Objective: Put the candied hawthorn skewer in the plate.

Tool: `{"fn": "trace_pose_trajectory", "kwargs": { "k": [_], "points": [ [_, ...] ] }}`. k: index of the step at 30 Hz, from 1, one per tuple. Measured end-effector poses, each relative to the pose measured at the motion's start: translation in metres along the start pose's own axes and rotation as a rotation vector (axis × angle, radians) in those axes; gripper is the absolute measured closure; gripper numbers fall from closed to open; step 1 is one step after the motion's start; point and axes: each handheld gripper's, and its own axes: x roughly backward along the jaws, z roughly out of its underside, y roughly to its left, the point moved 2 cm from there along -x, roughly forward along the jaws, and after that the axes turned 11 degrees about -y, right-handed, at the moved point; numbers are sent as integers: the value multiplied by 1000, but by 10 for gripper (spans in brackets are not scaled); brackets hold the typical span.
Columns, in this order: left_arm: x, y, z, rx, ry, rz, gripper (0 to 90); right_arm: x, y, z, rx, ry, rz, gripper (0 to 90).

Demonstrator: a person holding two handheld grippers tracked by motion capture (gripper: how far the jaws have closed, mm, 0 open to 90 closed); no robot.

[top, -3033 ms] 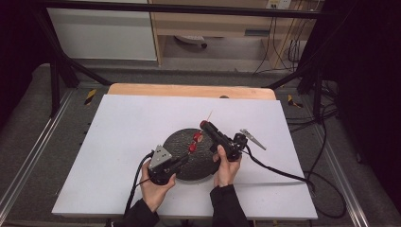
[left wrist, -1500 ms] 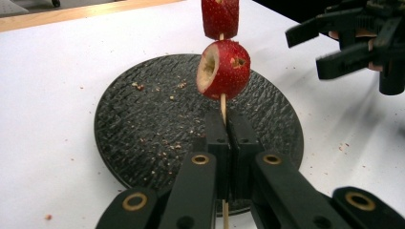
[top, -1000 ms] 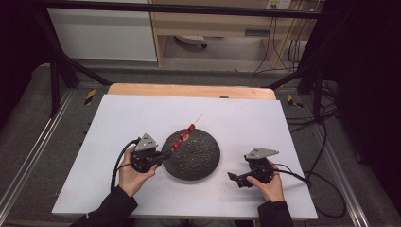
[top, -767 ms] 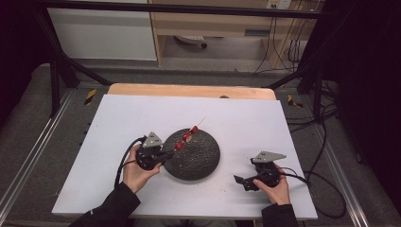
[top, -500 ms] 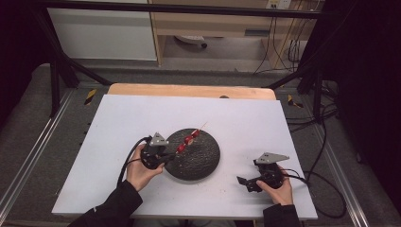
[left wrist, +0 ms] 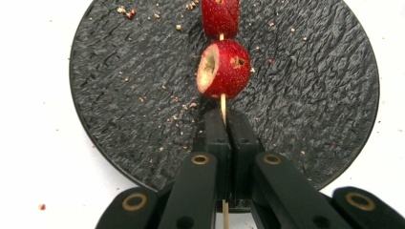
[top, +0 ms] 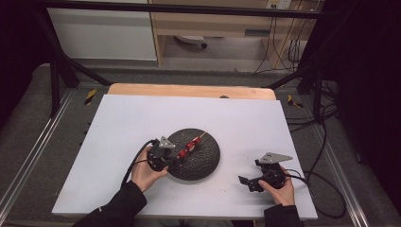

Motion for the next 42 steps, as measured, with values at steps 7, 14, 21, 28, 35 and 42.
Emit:
{"fn": "trace_pose_trajectory", "kwargs": {
  "k": [7,14,21,28,35,42],
  "points": [
    [-8,-2,1,-6,19,-13,884,0,0,1,3,3,-4,6],
    [-16,-4,2,-19,36,-19,884,0,0,0,-3,-7,-10,7],
    [-16,-4,2,-28,27,-26,881,-1,0,1,1,0,-9,7],
    [-12,0,3,-18,-2,-4,782,0,0,1,1,5,-4,7],
    [4,5,1,-32,-65,33,549,-1,1,1,-9,9,-6,6],
    [24,13,5,-47,-80,66,322,-1,0,1,-10,7,-4,6]
  ]
}}
